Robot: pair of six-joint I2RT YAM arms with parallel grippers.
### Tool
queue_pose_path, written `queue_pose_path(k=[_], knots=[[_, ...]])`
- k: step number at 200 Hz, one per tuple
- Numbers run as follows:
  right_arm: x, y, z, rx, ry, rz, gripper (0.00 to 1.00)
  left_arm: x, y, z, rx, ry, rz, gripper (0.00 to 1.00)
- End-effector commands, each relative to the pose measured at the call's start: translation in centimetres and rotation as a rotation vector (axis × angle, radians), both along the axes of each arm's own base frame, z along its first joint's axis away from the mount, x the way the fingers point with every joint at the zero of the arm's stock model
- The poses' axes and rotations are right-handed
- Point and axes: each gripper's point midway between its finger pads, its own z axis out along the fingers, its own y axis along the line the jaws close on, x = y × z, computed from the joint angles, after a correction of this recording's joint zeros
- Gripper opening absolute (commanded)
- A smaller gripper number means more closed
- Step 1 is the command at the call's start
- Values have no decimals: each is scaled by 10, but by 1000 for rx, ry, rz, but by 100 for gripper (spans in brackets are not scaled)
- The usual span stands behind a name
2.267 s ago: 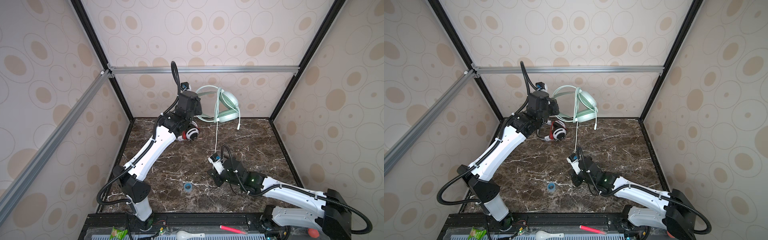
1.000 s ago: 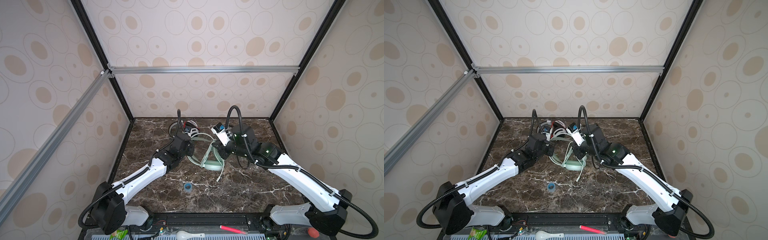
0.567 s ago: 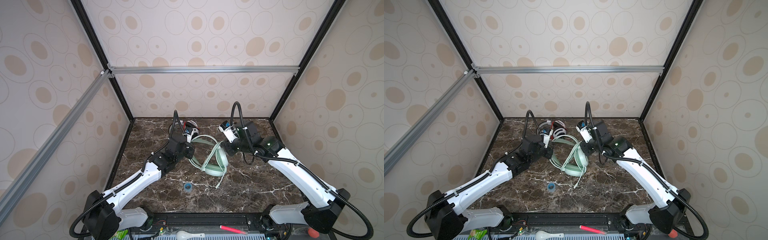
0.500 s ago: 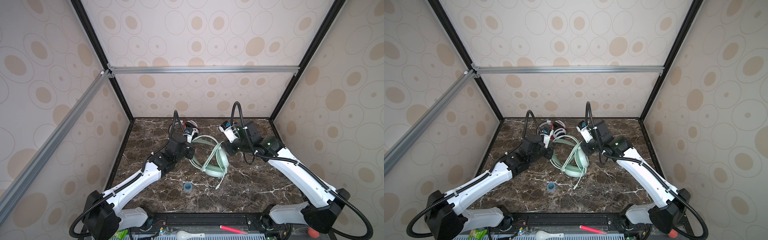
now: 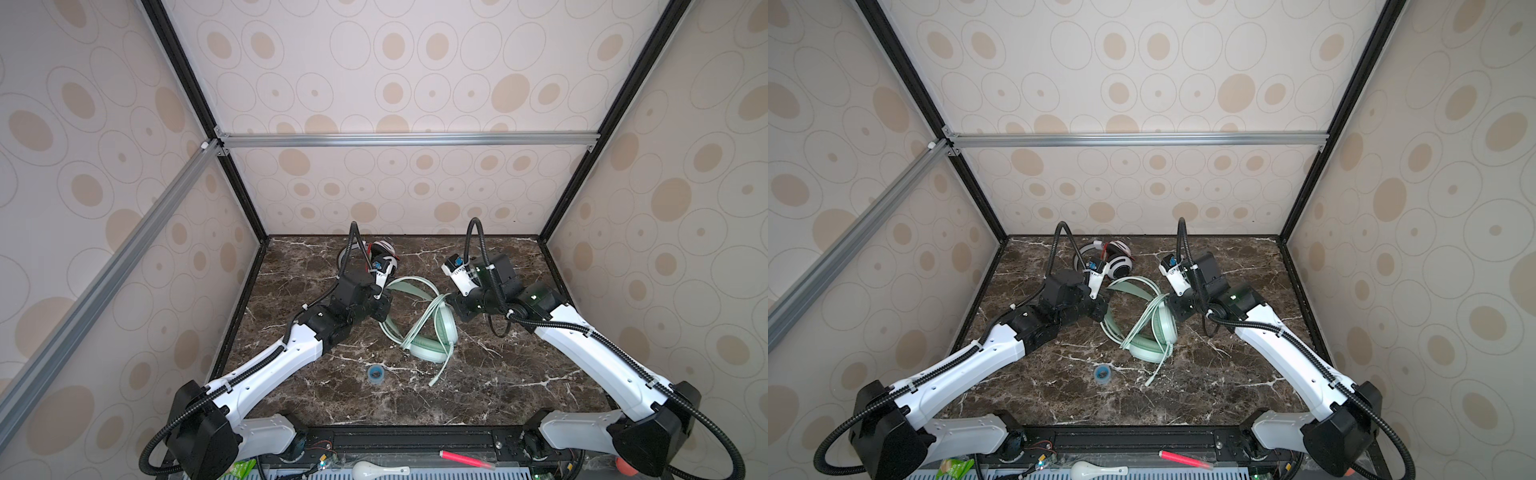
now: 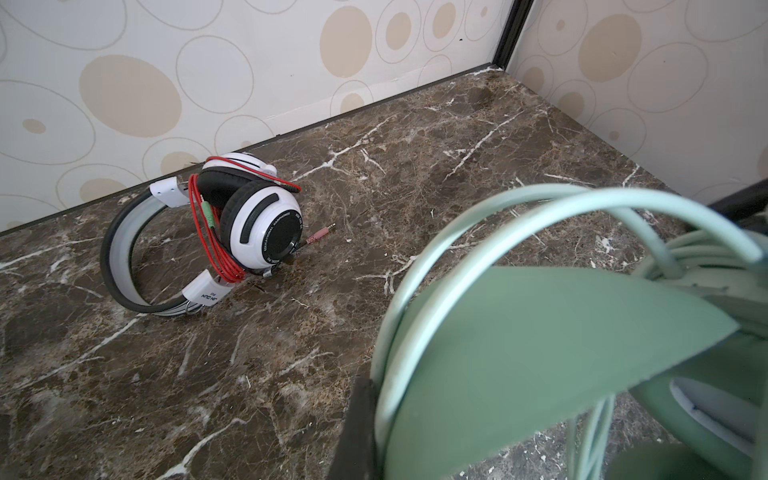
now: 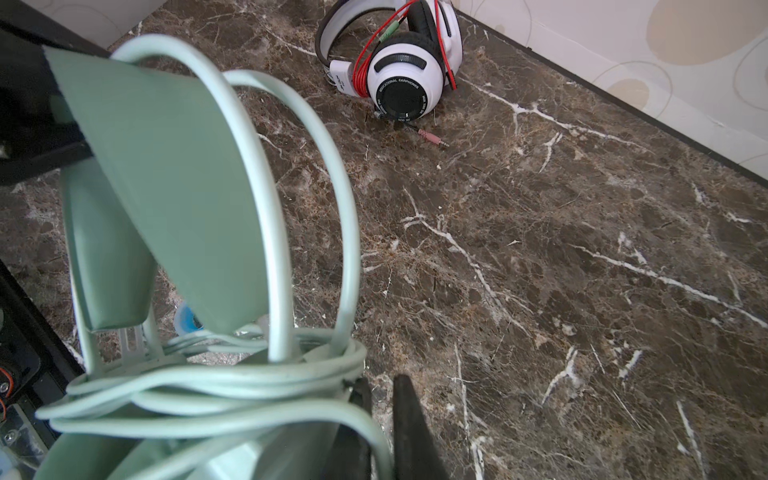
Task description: Wrap the headphones
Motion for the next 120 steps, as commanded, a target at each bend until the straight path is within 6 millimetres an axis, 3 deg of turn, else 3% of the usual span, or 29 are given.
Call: queue_pose_path(k=[1,23,85,120], knots=[[8,-11,2,14,-47,-54,13,-8,-15,46,-130,-65,-63,0],[6,-12,-1,26,-51,-51,16,-6,-15,46,-124,-65,-59,0],[6,-21,-8,35,-66,-70,38,-3,-14,40,-100,-49,-47,0],[2,-31,-26,32,-52,-96,54,5,-9,31,-50,-19,-1,0]])
